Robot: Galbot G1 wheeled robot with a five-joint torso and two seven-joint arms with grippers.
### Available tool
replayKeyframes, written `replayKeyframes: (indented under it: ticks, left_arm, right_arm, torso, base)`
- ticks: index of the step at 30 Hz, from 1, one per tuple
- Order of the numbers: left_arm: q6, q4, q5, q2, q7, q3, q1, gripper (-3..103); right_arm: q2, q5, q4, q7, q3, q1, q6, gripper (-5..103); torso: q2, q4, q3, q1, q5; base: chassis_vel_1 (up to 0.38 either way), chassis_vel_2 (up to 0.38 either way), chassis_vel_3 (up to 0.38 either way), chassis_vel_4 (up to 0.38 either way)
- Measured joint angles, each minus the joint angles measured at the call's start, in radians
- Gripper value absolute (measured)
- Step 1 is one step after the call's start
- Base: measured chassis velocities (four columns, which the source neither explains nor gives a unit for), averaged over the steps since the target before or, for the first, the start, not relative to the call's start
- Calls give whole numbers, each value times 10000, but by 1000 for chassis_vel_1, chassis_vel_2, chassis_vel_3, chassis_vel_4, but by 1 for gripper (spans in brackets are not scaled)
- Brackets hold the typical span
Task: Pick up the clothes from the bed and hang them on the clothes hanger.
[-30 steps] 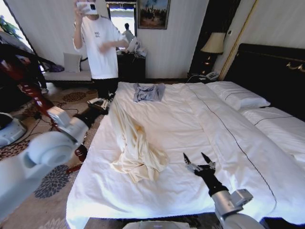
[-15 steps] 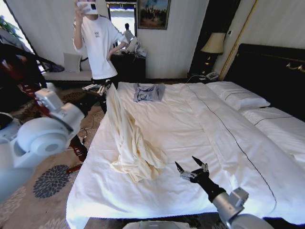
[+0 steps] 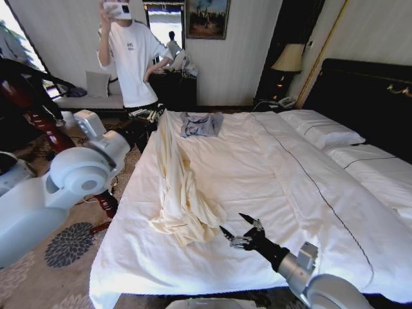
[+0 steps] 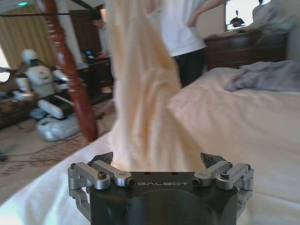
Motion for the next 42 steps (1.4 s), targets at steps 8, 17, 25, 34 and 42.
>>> replayKeyframes:
  ticks: [8,17,25,34,42]
  left_arm:
    - [62,65,-175,102,-54,91,-113,1]
    - [75,-290,-129,542,-53,-497,821,1]
    - [75,-259,-335,703,-30,-507,534,1]
    - [75,-523,-482,1082,54,-1192,1220,1]
    - [45,-596,-467,1295,100,-1435,1540,1]
  right_arm:
    - [194,5,-936,93,-2166,1955,-306,100]
    - [606,73,-1783,402,-3750,3191,-496,100]
    - [1242,-49,-2236,649,-5524,4336,-800,100]
    - [1736,409,-3122,1232,-6314,5753,-819,100]
    - [2183,911,-3565,1600,-7165,6747,-993,100]
  torso:
    - [0,4,0,-1,2]
    - [-1,0,-1,-2,-3]
    - [-1,2,-1,-2,-1]
    - [-2,3,0,-1,-1]
    - [0,2,0,-1,-2]
  base:
    - [0,0,0,0]
    - [0,0,0,0]
    - [0,0,0,0]
    - [0,0,0,0]
    - [0,0,0,0]
